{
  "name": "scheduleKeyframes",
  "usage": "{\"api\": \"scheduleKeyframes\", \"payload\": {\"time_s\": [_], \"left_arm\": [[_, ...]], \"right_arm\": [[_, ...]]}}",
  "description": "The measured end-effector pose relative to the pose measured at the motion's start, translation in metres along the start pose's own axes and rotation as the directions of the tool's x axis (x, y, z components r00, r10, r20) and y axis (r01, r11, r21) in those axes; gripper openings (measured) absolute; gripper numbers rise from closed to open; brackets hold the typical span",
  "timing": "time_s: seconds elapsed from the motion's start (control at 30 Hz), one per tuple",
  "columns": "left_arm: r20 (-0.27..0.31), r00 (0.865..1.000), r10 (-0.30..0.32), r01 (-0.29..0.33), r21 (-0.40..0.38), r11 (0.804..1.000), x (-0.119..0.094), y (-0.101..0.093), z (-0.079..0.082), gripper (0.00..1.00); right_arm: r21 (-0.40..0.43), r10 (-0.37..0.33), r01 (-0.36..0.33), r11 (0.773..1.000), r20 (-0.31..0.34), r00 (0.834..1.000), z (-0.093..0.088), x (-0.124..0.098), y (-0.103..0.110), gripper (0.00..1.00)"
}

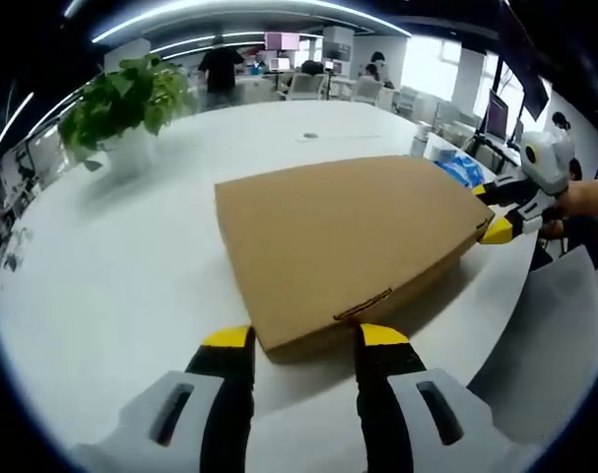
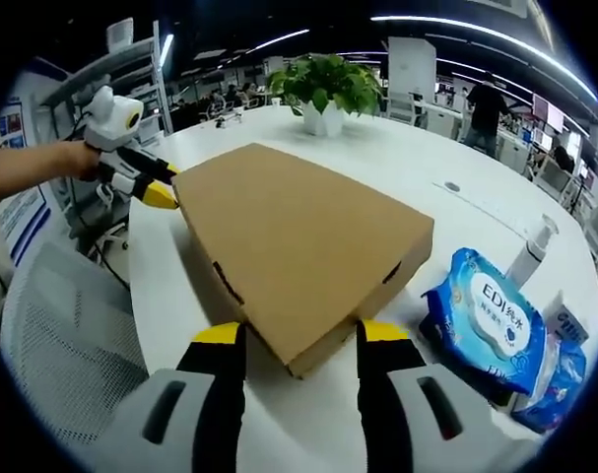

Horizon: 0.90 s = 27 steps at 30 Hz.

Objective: Operate the shoe box by opening the lid, removing the specified soft item, and placing it in the target area until the item is outside and the box remains undamaged.

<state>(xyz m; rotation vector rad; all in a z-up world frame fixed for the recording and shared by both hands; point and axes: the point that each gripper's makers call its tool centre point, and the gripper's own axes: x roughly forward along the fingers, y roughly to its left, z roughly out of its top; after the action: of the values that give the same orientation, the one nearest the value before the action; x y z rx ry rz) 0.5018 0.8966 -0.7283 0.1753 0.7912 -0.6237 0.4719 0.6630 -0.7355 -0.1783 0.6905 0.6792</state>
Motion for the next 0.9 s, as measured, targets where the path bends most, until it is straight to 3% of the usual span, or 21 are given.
{"api": "scheduleKeyframes", "payload": {"time_s": [0.9], "left_arm": [[-0.015, 1.0, 0.002, -0.002, -0.003, 1.0, 0.046, 0.024, 0.049, 0.39]], "right_arm": [[-0.005, -0.003, 0.003, 1.0, -0.016, 1.0, 0.029, 0.029, -0.06, 0.42]]}}
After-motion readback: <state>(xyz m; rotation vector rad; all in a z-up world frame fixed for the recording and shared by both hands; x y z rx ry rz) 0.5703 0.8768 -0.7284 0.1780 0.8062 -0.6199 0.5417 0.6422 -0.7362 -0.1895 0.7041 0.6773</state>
